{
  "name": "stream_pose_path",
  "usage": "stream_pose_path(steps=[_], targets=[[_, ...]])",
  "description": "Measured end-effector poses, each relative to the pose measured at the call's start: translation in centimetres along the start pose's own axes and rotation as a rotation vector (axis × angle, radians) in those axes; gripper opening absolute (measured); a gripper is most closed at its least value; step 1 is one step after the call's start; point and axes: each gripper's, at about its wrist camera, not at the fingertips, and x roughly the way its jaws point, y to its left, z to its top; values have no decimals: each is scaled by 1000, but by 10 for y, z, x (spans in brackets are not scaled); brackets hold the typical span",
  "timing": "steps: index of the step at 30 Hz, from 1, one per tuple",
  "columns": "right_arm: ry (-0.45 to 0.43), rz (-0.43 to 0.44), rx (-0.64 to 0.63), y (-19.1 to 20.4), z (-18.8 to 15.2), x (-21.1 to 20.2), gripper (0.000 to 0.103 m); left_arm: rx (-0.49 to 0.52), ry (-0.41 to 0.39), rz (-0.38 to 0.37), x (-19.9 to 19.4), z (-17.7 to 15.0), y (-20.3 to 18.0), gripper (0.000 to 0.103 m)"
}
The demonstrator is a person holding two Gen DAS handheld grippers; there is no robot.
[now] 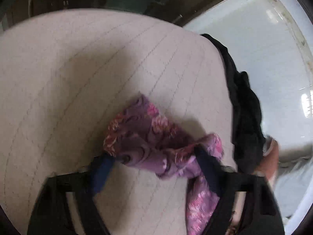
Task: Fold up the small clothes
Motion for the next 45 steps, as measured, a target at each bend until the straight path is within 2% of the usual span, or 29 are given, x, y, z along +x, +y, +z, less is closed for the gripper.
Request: stream_pose_path(steps=[1, 3, 5, 6, 9, 10, 13, 14, 16, 17, 19, 21, 23, 24, 26, 28, 30, 31, 32, 33, 34, 35, 36, 37, 39, 41, 42, 44, 45], targets=[[-1, -2, 8, -3, -1, -3, 69, 25, 3, 27, 2, -2, -4, 24], [-2, -15, 18, -8, -4, -10, 69, 42, -3, 30, 1, -7, -8, 18], [-8, -29, 16, -9, -7, -21, 69, 112, -73, 40, -16, -16, -18, 17], [-15, -35, 14, -10, -7, -28, 69, 184, -123, 46, -29, -23, -30, 15], [-40, -49, 10, -12, -13, -55, 69, 389, -283, 9, -87, -52, -72, 15], [-47, -53, 9, -13, -16, -64, 69, 430, -307, -8, -101, -61, -81, 15], [-64, -65, 5, -17, -24, -95, 69, 638, -388, -111, -161, -120, -124, 15], [-77, -75, 3, -20, -28, -112, 69, 747, -405, -160, -185, -154, -139, 15], [-98, -83, 8, -26, -37, -137, 69, 887, -395, -234, -210, -205, -152, 15], [-120, -85, 19, -32, -41, -153, 69, 968, -367, -295, -225, -241, -155, 15], [-160, -77, 51, -46, -49, -181, 69, 1054, -316, -387, -240, -290, -156, 15], [-214, -68, 100, -69, -56, -206, 69, 1181, -197, -449, -242, -357, -153, 14], [-256, -46, 149, -92, -61, -223, 69, 1251, -94, -449, -228, -402, -149, 14], [-270, -32, 183, -109, -62, -230, 69, 1303, -30, -443, -211, -433, -144, 14], [-284, -19, 232, -137, -60, -239, 69, 1337, 73, -408, -179, -474, -130, 13], [-281, -16, 328, -172, -61, -241, 70, 1390, 235, -382, -139, -503, -119, 13], [-260, 35, 406, -196, -62, -236, 70, 1459, 348, -337, -120, -522, -110, 13], [-251, 47, 426, -201, -63, -233, 70, 1464, 390, -349, -123, -529, -102, 14], [-230, 57, 453, -206, -63, -227, 70, 1456, 422, -390, -126, -531, -104, 19], [-220, 61, 457, -207, -62, -223, 70, 1448, 441, -449, -135, -528, -107, 31], [-197, 66, 451, -205, -59, -216, 70, 1443, 435, -474, -143, -519, -108, 40], [-178, 66, 440, -202, -57, -211, 70, 1424, 414, -508, -150, -511, -112, 56], [-154, 63, 422, -198, -56, -206, 70, 1382, 375, -541, -160, -493, -117, 65], [-127, 58, 402, -193, -55, -198, 70, 1359, 350, -546, -164, -481, -119, 67], [-69, 36, 362, -181, -58, -185, 70, 1295, 251, -505, -166, -446, -120, 69], [-16, -9, 320, -171, -62, -172, 70, 1246, 185, -419, -156, -425, -122, 69], [11, -48, 303, -167, -66, -164, 70, 1191, 160, -348, -145, -408, -122, 69], [60, -90, 288, -163, -73, -146, 68, 1112, 157, -269, -134, -390, -118, 69], [53, -119, 275, -160, -75, -144, 65, 1069, 163, -230, -126, -379, -115, 69]])
